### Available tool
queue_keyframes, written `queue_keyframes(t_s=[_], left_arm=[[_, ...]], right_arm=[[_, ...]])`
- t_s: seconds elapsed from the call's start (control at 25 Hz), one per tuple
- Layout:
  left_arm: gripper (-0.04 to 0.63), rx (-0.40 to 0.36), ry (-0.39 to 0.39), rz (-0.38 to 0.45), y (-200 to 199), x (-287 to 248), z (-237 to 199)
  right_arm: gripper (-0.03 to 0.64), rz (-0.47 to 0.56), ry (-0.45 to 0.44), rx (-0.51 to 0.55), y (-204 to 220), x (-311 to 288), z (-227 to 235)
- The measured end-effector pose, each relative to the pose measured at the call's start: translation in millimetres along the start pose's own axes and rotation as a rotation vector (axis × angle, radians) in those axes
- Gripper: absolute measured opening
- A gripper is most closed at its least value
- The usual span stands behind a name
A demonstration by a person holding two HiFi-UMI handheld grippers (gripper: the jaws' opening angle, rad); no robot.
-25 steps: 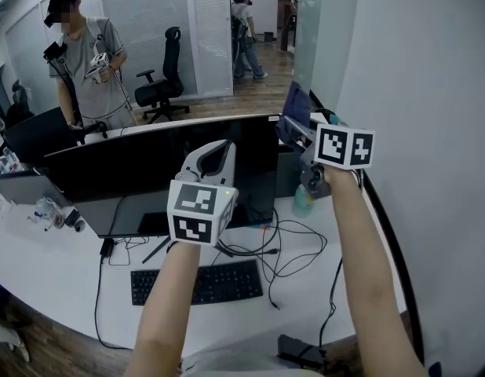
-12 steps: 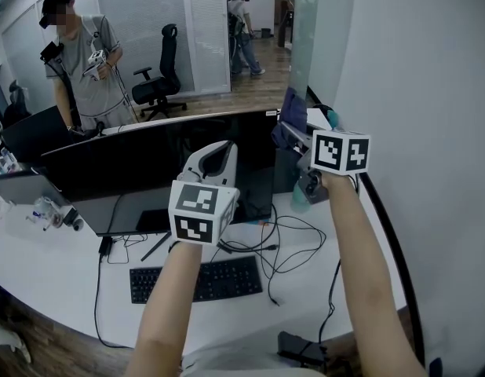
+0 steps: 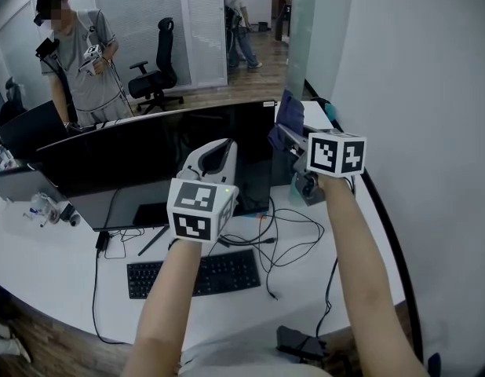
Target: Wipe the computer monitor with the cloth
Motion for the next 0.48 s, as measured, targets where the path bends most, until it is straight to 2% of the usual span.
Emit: queue_keyframes(t_s=[0.48], left_arm=[[0.009, 0.022, 0.012, -0.022, 21, 5, 11]], right_arm=[[0.092, -0.021, 0.000, -0.023, 25, 3, -1]])
Point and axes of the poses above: the fingertips, and each gripper's own axes: x backward along the fingers, z to its right, y out of its underside, the point moved 3 cm from there along x, backward along the fingers, and after that the axes turned 11 degrees about -y, right-handed, at the moved point
